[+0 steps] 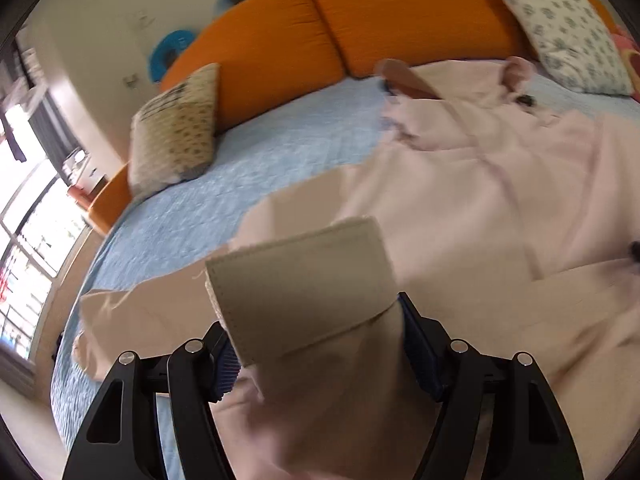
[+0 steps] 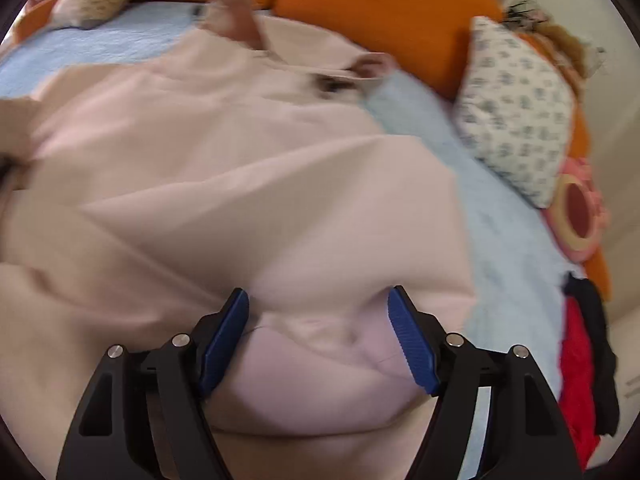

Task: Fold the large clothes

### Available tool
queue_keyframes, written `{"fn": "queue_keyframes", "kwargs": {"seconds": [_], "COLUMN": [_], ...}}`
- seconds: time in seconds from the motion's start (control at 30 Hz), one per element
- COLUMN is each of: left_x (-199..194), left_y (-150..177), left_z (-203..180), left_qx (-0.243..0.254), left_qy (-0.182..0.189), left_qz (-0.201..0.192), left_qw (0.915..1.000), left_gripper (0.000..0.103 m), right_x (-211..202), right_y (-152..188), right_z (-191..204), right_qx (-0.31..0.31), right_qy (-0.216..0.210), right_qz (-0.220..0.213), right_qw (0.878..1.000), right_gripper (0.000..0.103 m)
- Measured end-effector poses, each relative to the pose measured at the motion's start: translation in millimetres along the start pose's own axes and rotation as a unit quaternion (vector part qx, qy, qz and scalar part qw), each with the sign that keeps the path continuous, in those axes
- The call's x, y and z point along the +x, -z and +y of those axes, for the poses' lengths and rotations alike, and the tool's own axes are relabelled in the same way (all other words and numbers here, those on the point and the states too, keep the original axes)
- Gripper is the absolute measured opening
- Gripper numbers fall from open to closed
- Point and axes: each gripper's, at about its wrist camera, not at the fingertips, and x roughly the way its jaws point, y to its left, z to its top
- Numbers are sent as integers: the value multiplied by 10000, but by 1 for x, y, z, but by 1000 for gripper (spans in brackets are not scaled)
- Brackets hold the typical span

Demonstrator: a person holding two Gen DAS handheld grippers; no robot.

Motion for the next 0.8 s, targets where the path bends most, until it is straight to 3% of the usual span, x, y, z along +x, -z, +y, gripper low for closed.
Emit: {"fn": "queue_keyframes", "kwargs": {"seconds": [0.17, 0.33, 0.4, 0.53, 0.63, 0.7, 0.8], "left_x": [26, 30, 24, 1, -32, -56, -68], "left_y": [22, 44, 40, 24, 11, 1, -3], "left_z": [42, 39, 44, 66, 78, 72, 42], "left_qx": [-335, -169, -325, -882, -1196, -1169, -724], "left_qy": [-134, -334, -267, 160, 691, 1262, 1604], "left_qz": [389, 415, 392, 256, -115, -335, -356], "left_qw": [9986, 9984, 9983, 9956, 9903, 9845, 9838], "left_gripper": [79, 80, 78, 77, 77, 78, 78], "right_x": [14, 17, 11, -11, -40, -61, -77], "right_y": [6, 2, -1, -5, -5, -3, 3], "right_z": [-30, -24, -26, -36, -47, -57, -72], "right_qx": [663, 876, 951, 1009, 1143, 1281, 1389], "right_qy": [124, 199, -49, -451, -868, -1193, -1335], "right_qz": [-165, -163, -127, -232, -392, -517, -548], "right_qw": [9976, 9958, 9954, 9936, 9889, 9832, 9797], "right_gripper": [71, 72, 72, 72, 72, 72, 71]}}
